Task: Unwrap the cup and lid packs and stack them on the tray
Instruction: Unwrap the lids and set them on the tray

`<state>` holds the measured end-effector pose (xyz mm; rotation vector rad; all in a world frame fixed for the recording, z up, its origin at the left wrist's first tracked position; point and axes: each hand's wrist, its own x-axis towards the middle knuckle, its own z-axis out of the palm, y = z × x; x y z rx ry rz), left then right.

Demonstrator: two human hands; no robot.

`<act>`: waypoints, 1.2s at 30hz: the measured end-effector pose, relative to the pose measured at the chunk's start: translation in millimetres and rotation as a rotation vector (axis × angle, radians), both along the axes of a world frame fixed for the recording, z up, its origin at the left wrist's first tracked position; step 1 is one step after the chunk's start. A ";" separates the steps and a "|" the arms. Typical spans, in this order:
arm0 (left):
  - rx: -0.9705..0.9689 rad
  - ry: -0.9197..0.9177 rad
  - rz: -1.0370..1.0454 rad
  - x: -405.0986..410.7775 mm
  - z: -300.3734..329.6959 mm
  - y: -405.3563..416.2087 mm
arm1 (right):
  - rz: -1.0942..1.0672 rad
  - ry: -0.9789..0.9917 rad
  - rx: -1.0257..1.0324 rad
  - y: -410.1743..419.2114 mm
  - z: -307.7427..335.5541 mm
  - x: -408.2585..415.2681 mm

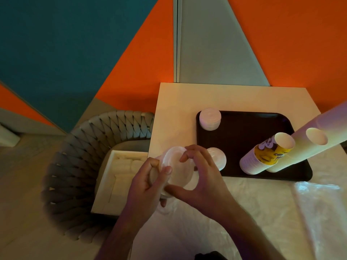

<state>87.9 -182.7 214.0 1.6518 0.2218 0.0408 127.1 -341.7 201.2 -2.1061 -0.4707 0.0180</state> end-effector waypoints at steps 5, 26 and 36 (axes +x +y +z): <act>0.005 0.041 0.008 -0.4 -3.4 0.6 | -0.011 0.108 0.061 0.4 -6.6 1.9; 0.081 0.082 0.103 -5.5 -22.2 15.1 | -0.328 0.254 -0.350 -83.1 -140.1 87.3; 0.116 0.069 0.108 -6.8 -23.3 13.8 | -0.315 0.290 -0.445 -80.8 -137.6 89.1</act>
